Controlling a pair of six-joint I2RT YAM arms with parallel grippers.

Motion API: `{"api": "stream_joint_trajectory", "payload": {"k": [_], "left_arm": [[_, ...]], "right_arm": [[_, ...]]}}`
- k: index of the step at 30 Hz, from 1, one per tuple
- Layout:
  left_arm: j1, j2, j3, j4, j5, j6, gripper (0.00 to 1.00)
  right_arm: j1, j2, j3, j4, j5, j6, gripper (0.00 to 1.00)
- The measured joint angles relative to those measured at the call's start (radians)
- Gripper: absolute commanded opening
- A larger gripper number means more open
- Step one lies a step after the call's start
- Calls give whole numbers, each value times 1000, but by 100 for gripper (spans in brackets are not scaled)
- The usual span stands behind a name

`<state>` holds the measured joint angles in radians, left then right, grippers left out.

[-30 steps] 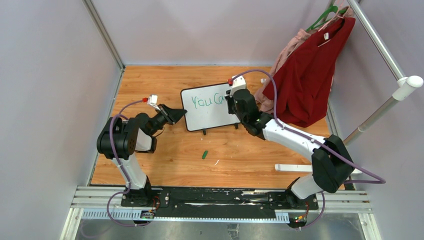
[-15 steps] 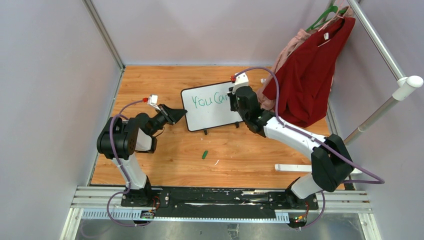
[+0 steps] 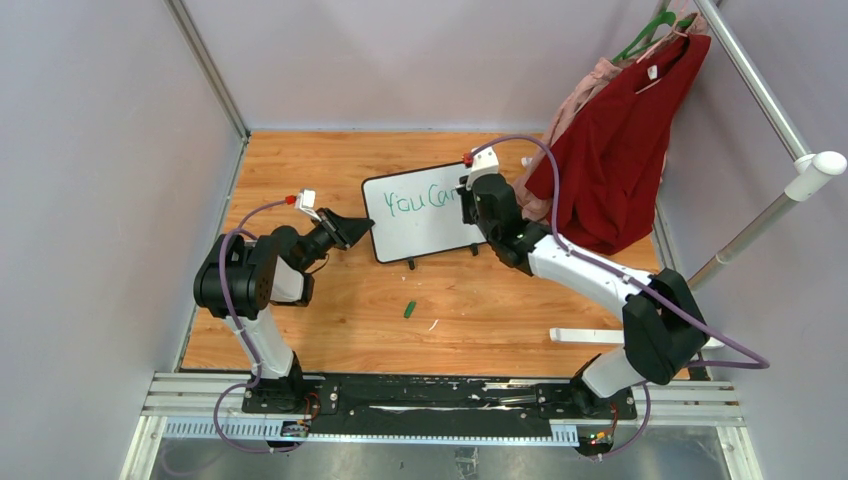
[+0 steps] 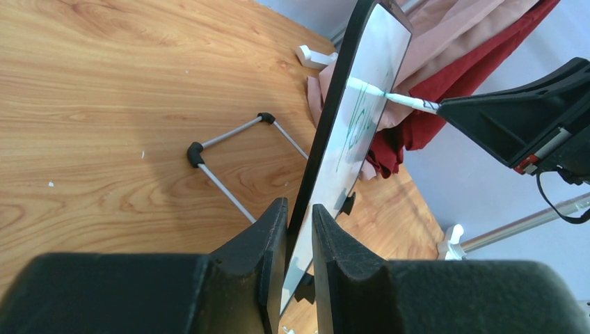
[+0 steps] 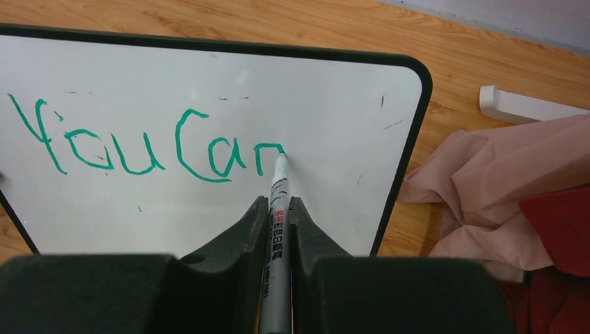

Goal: Write a sentence on the whiteboard

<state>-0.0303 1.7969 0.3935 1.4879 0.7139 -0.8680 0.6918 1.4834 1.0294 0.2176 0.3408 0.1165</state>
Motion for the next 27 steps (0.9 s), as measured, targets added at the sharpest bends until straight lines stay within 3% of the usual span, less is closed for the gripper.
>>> {"api": "stream_joint_trajectory", "payload": {"k": [18,27], "left_arm": [[0,0,0,0,0,0,29],[0,-3,0,0,-2,0,29]], "right_arm": [[-2,-92,-73,-18,-6,23,0],[128,-175,-82,35,-10,-8,0]]}}
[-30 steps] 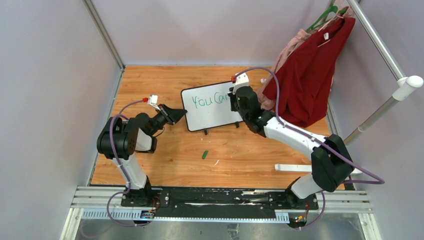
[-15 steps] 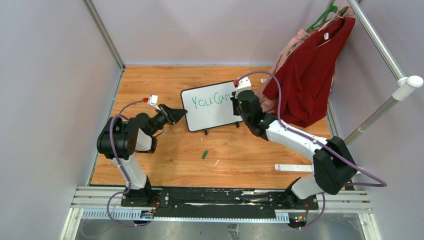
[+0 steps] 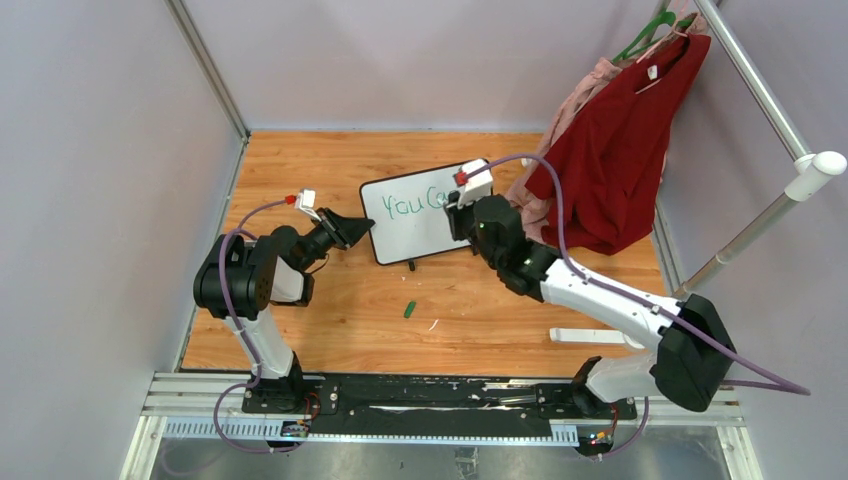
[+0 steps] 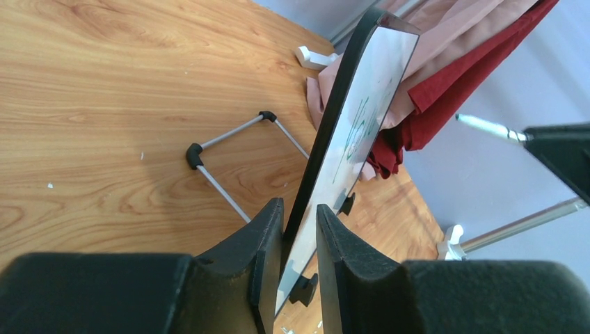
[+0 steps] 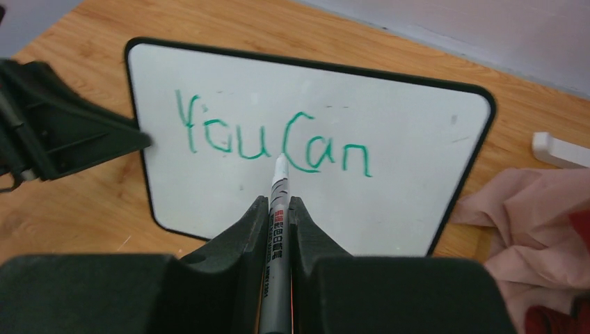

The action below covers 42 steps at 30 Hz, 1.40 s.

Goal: Write a sentence on the whiteboard

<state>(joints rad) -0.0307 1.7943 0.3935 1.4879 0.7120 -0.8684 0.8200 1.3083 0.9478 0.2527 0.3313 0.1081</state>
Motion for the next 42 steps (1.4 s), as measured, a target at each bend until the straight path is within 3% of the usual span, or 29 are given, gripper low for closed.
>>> {"api": "stream_joint_trajectory", "payload": {"k": [19,42], "left_arm": [[0,-4,-1,0,-7,0,27],[-4,-4,-1,0,-10,0,26]], "right_arm": [[291,283,-15,178,39,-124,0],[299,354,17,227,178,-177,0]]}}
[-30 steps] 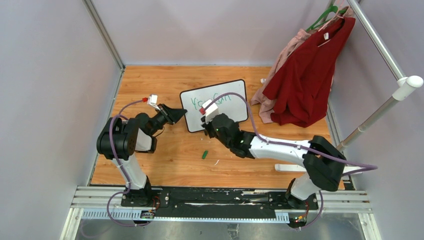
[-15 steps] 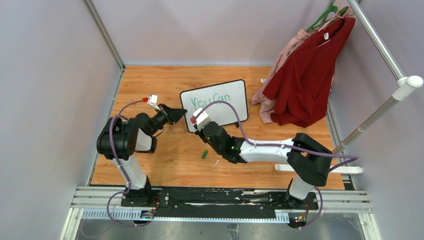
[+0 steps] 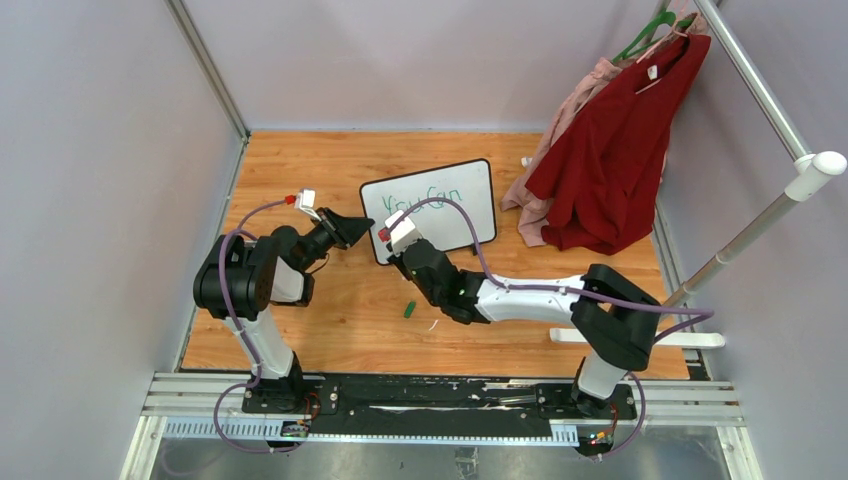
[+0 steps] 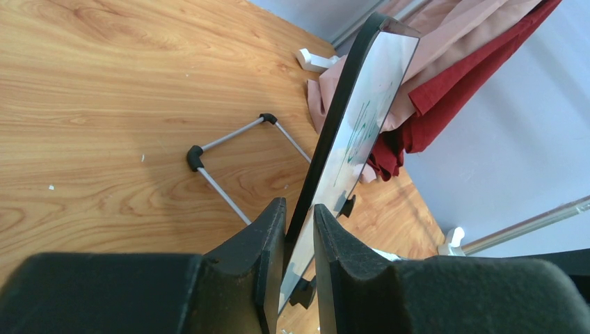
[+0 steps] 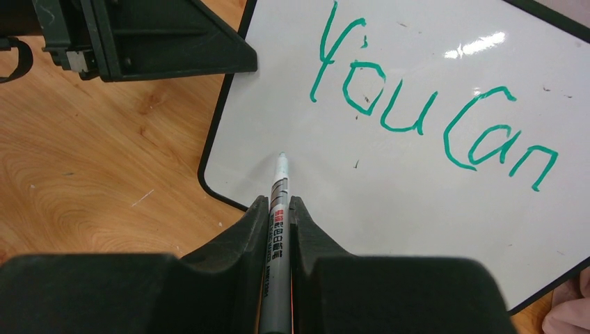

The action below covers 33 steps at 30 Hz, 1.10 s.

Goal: Write a sentence on the whiteboard

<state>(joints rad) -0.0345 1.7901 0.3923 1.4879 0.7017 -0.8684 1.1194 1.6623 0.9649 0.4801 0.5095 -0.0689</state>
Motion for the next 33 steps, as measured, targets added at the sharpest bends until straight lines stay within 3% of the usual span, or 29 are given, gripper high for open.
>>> {"api": "stream_joint_trajectory", "payload": {"k": [33], "left_arm": [[0,0,0,0,-4,-1,26]], "right_arm": [[-40,58,53,-18,11,32,0]]}}
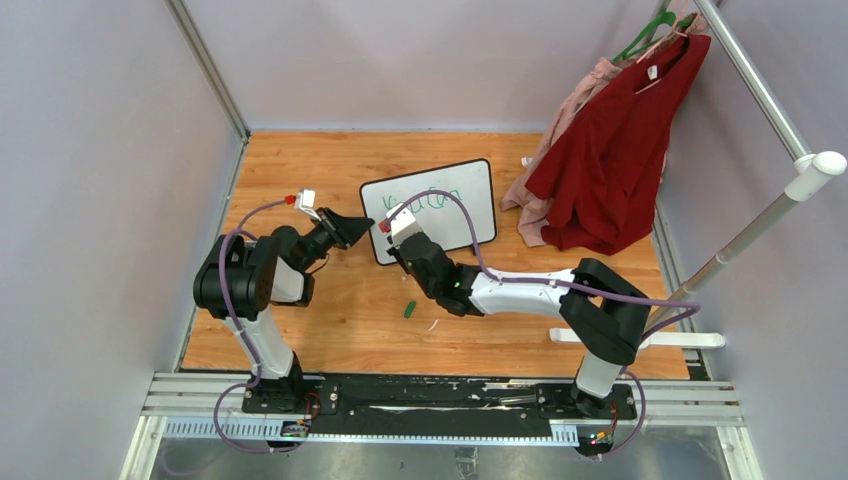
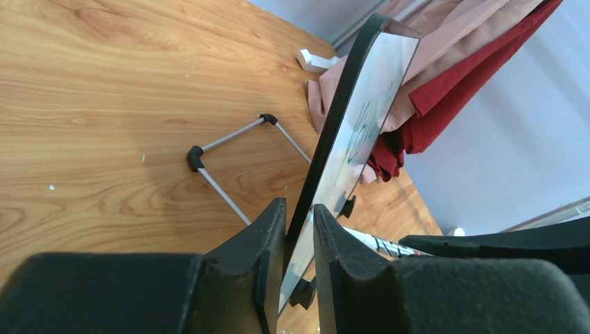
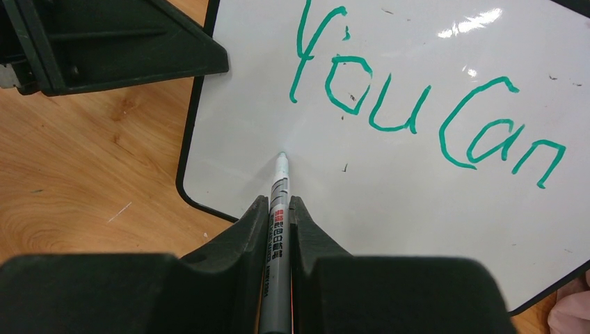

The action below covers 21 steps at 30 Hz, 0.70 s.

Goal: Write a sentence on the whiteboard

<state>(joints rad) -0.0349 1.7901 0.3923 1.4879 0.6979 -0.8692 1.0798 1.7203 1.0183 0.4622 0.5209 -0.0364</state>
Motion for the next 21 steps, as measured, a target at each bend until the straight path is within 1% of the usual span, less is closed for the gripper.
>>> {"api": "stream_joint_trajectory", "payload": {"k": [21], "left_arm": [[0,0,0,0,-3,-3,26]], "right_arm": [[-1,0,-41,-36,-23,68,0]]}}
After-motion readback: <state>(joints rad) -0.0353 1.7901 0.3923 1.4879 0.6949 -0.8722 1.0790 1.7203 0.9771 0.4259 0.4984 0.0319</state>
